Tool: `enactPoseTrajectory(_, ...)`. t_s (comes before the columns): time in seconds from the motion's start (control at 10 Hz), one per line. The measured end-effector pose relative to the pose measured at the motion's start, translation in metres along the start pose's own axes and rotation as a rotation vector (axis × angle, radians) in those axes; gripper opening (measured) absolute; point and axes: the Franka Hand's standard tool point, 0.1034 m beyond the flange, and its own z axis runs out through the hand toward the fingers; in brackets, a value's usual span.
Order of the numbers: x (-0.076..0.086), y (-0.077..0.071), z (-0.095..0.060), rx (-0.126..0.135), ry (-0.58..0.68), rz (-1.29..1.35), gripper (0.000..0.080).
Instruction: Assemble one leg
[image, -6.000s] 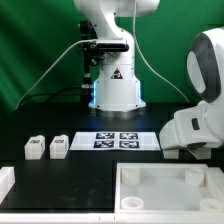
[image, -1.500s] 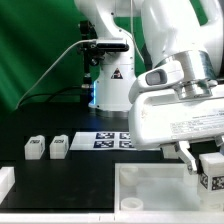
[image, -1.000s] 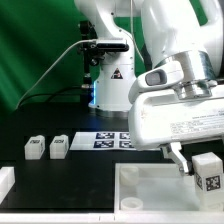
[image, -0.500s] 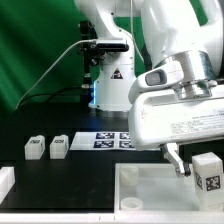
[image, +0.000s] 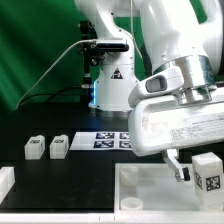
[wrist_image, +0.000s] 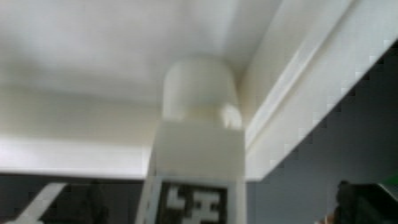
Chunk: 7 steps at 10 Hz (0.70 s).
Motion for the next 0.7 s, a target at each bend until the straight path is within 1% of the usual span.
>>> enactPoseTrajectory(0.1,0.011,0.007,-0.016,-0.007,-0.004,-0.006,0.0649)
enactPoseTrajectory(0.2,0.014,0.007,-0.022,0.005,-0.036,-0.002,0.0649)
enactPoseTrajectory(0.3,0.017,-0.001,-0.026,0.054,-0.159,0.030,0.0649)
enactPoseTrajectory(0.4,0.023,-0.004,-0.028,0.081,-0.257,0.038,0.0649)
enactPoseTrajectory(0.5,0.023,-0.007,-0.026,0.103,-0.373,0.040,0.0649)
enactPoseTrajectory(0.7,0.026,-0.004,-0.015,0.122,-0.506,0.024,0.0649)
